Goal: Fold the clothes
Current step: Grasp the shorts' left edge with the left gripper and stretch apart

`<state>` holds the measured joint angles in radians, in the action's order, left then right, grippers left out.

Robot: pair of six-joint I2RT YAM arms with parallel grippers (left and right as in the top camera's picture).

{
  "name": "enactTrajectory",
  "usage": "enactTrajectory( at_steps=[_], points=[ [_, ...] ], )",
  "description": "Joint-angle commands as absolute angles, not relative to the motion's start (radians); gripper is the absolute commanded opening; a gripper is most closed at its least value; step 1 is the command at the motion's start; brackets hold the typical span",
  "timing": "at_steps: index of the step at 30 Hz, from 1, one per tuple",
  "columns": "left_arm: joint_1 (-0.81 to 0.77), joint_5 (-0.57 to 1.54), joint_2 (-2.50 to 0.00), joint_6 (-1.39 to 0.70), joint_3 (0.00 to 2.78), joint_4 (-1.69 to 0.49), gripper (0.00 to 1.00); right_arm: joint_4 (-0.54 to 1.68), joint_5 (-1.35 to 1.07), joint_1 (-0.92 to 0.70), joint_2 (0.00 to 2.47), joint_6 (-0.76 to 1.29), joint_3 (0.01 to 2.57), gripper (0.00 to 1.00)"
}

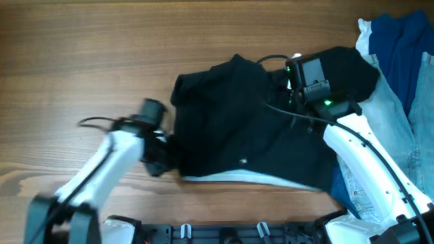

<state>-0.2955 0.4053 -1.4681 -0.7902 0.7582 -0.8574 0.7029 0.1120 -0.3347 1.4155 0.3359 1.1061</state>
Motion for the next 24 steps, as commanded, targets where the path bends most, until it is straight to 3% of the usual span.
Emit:
enactTrajectory(
  at_steps=[1,4,10,19,22,24],
  points=[
    [0.013,0.283,-1.264,-0.559,0.812,-1.041,0.04,0.638,-0.099,-0.333,1.403,0.16,1.118,0.83],
    [0.203,0.269,-1.173,-0.454,0.812,-1.11,0.04,0.582,-0.199,-0.333,1.43,0.159,1.147,0.76],
    [0.548,0.322,-1.114,-0.435,0.812,-1.113,0.04,0.545,-0.459,-0.334,1.684,0.154,1.307,0.75],
    [0.565,0.328,-1.114,-0.421,0.812,-1.114,0.04,0.243,-0.687,-0.413,2.065,0.252,1.388,0.98],
    [0.565,0.328,-1.114,-0.422,0.812,-1.116,0.04,0.132,-0.689,-0.453,2.133,0.288,1.388,0.99],
    [0.565,0.329,-1.114,-0.422,0.812,-1.116,0.04,0.064,-0.682,-0.469,2.17,0.327,1.388,0.93]
  ],
)
